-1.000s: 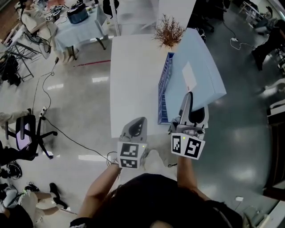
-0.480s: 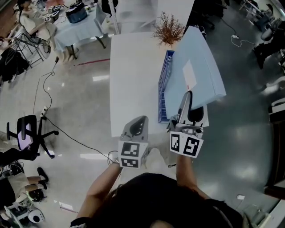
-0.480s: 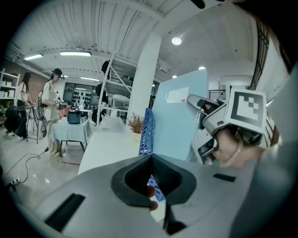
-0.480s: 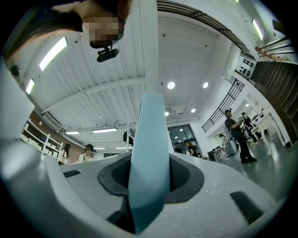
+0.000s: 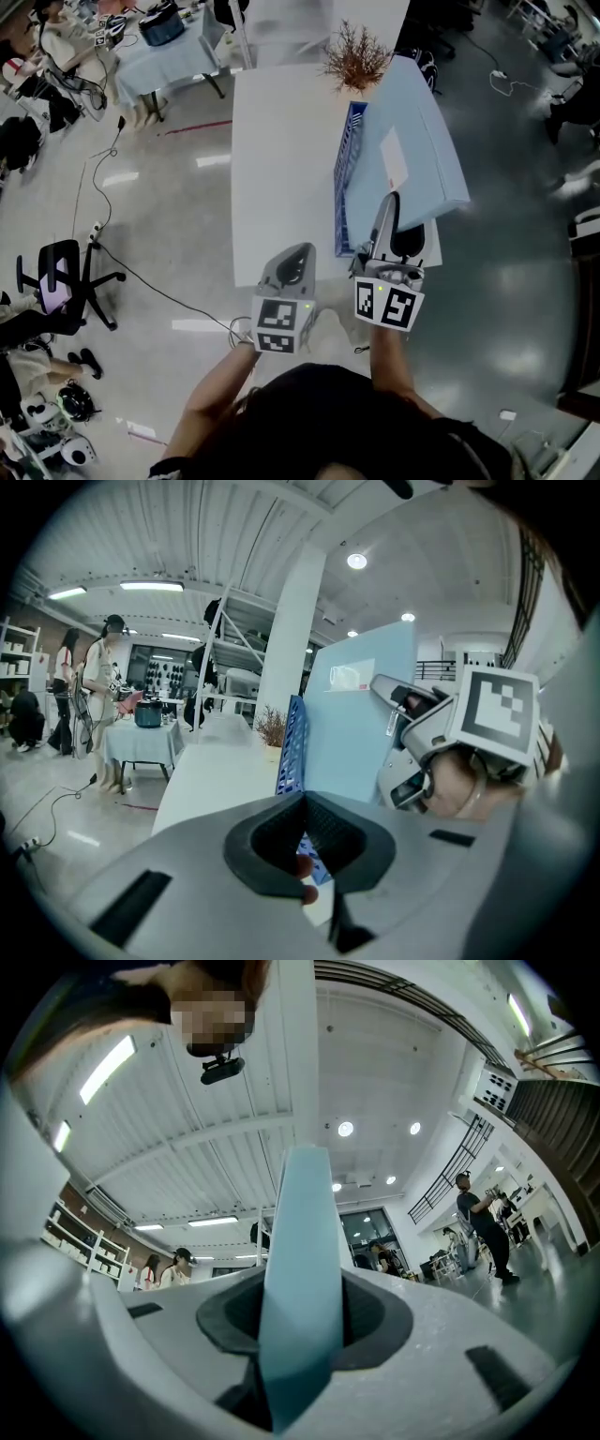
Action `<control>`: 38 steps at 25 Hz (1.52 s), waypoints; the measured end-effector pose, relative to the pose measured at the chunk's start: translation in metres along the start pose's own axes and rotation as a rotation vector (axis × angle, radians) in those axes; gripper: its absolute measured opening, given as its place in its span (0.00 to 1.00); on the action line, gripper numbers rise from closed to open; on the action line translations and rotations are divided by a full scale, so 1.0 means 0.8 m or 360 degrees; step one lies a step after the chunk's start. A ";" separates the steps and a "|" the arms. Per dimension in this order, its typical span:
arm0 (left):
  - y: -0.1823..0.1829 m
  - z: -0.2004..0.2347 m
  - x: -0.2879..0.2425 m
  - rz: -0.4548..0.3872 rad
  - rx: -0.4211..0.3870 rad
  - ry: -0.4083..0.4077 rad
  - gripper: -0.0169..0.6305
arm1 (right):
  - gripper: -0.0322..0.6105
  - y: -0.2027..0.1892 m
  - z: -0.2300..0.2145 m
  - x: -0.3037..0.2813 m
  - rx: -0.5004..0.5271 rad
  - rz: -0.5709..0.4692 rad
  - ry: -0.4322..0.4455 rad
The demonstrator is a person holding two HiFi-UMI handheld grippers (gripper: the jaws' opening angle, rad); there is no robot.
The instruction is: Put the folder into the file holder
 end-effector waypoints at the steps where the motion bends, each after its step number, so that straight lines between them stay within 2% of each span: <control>1: 0.000 0.000 -0.001 0.0000 0.0001 0.0002 0.03 | 0.27 -0.002 0.000 0.000 0.0002 0.0001 0.0003; 7: -0.005 -0.002 -0.005 0.0009 0.0000 0.0012 0.03 | 0.27 -0.012 0.002 0.003 0.0014 0.0016 0.0032; 13: -0.002 -0.006 -0.005 0.0083 0.0026 0.0003 0.03 | 0.27 -0.016 0.003 0.002 0.0021 0.0039 0.0046; 26: -0.002 -0.011 -0.020 0.0029 0.0025 -0.0023 0.03 | 0.27 -0.031 0.001 0.005 0.0041 0.0125 0.0092; 38: -0.003 -0.018 -0.026 0.0034 0.0028 -0.0046 0.03 | 0.27 -0.046 0.000 0.011 0.0079 0.0225 0.0150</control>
Point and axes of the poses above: the fingertips, and each gripper's own axes: x backward along the fingers, z to its left, y out of its top, the point moved 10 cm from there along x, backward along the fingers, and after that the axes turned 9 degrees about x, right-handed, at the moved point
